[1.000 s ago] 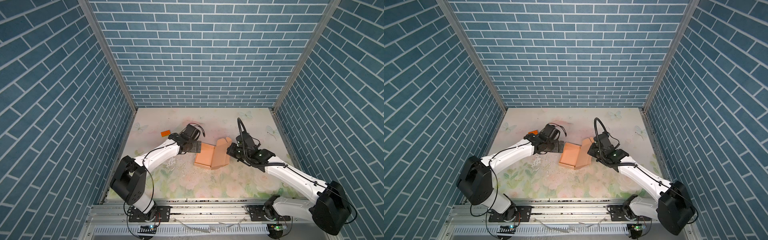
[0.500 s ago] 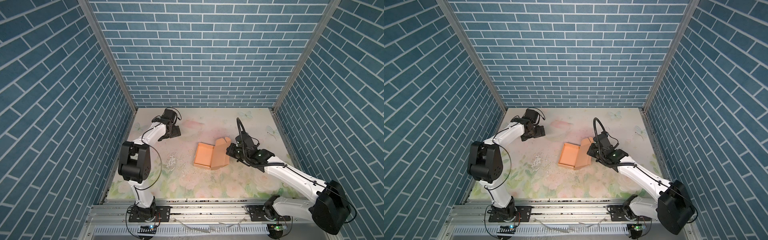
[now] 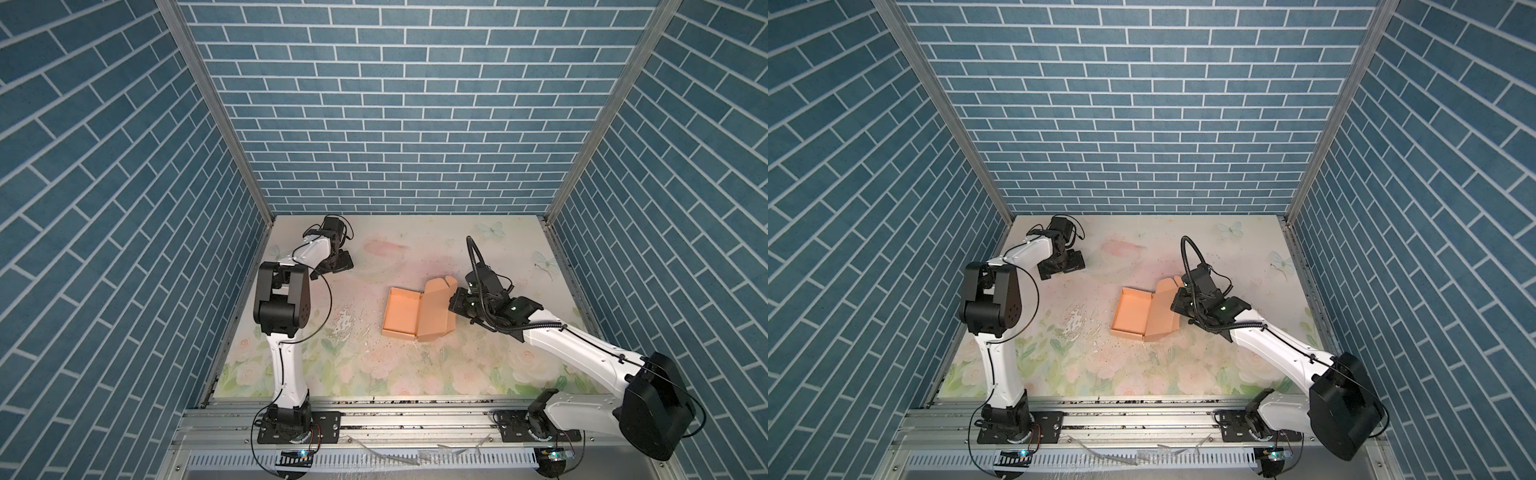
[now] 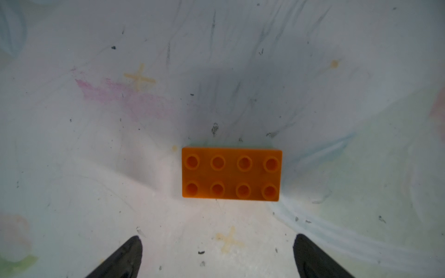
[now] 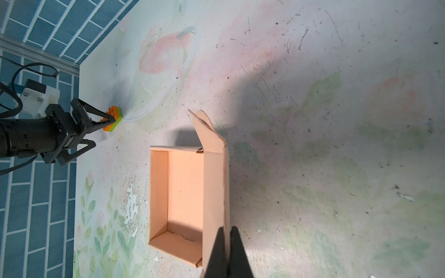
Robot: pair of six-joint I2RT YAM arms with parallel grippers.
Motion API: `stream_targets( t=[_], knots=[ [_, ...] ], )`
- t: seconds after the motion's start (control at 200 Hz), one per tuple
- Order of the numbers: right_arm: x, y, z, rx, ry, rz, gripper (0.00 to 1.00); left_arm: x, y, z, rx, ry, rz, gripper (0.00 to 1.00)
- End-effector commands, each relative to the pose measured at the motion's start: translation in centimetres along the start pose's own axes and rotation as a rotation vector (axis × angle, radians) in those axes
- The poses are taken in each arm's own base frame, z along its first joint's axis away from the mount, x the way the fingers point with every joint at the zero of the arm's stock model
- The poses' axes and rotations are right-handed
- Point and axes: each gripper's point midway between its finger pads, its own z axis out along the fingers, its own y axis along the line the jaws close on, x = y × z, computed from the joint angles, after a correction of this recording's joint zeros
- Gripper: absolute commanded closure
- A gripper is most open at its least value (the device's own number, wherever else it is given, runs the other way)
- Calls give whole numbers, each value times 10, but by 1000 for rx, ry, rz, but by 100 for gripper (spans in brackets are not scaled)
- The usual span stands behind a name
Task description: Fold the paper box
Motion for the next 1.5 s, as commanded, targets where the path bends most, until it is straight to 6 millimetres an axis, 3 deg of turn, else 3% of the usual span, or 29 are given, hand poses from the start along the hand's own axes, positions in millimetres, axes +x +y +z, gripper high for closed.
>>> stream_targets(
  t=[0.0,0.175,0.425,0.72,0.9,1.055,1.225,1.38,1.495],
  knots=[
    [-5,10,-2,-11,-8,-28,100,-9,0,7,1,5,-15,1],
    [-6,10,-1,-6,-7,-34,100,-13,-3,22,15,21,-21,2],
    [-5,9,0,0,-4,-33,100,-19,-6,33,37,25,-28,20],
    [-5,9,-2,-2,-7,-36,100,-25,-3,41,22,28,2,23],
    [-5,7,-2,3,-9,-34,100,-29,-7,39,48,21,29,43],
    [-5,7,-1,8,-9,-36,100,-34,-10,19,85,-18,42,48],
    [-5,7,3,11,-7,-38,100,-31,-13,-30,140,-86,77,51],
    [-2,6,9,16,5,-44,100,-7,-32,-80,186,-133,168,52],
    [-1,5,12,17,10,-47,100,26,-56,-107,243,-124,236,52]
  ],
)
